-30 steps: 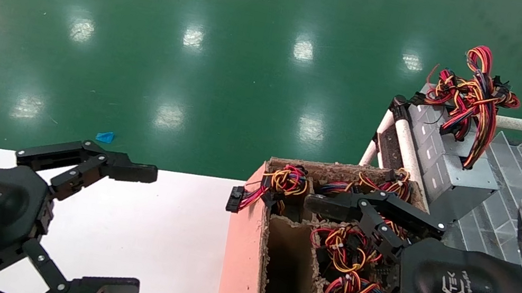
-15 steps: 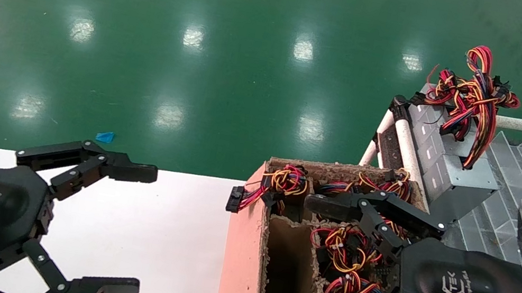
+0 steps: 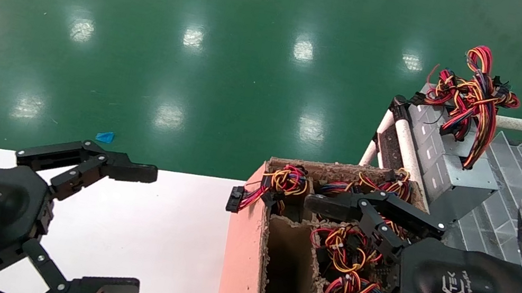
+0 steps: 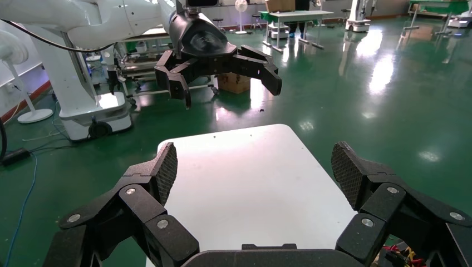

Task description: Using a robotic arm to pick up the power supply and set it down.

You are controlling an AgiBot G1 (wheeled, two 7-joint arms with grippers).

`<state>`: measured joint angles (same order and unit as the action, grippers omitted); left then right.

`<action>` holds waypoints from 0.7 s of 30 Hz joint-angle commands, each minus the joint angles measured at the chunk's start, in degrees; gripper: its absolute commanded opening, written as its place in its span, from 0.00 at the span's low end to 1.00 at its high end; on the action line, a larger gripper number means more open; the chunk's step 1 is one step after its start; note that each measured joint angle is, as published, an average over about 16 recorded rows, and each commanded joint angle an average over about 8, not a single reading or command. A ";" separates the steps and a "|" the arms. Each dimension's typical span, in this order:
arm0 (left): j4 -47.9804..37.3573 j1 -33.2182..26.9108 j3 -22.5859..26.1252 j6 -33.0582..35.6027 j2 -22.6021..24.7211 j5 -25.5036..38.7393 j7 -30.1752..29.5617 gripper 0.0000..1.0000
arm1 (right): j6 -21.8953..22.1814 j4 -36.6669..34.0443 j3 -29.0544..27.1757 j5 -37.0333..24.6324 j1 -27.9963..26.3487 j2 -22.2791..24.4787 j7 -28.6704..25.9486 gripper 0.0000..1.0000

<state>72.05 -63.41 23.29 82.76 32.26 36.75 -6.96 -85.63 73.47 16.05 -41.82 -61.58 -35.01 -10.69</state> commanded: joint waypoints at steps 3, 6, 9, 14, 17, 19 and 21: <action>0.00 0.00 0.00 0.00 0.00 0.00 0.00 1.00 | 0.00 0.00 0.00 0.00 0.00 0.00 0.00 1.00; 0.00 0.00 0.00 0.00 0.00 0.00 0.00 1.00 | 0.00 0.00 0.00 0.00 0.00 0.00 0.00 1.00; 0.00 0.00 0.00 0.00 0.00 0.00 0.00 1.00 | 0.00 0.00 0.00 0.00 0.00 0.00 0.00 1.00; 0.00 0.00 0.00 0.00 0.00 0.00 0.00 1.00 | 0.00 0.00 0.00 0.00 0.00 0.00 0.00 1.00; 0.00 0.00 0.00 0.00 0.00 0.00 0.00 1.00 | 0.00 0.00 0.00 0.00 0.00 0.00 0.00 1.00; 0.00 0.00 0.00 0.00 0.00 0.00 0.00 1.00 | 0.00 0.00 0.00 0.00 0.00 0.00 0.00 1.00; 0.00 0.00 0.00 0.00 0.00 0.00 0.00 1.00 | 0.00 0.00 0.00 0.00 0.00 0.00 0.00 1.00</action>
<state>72.05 -63.41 23.29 82.76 32.26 36.75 -6.96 -85.63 73.47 16.05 -41.82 -61.58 -35.01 -10.69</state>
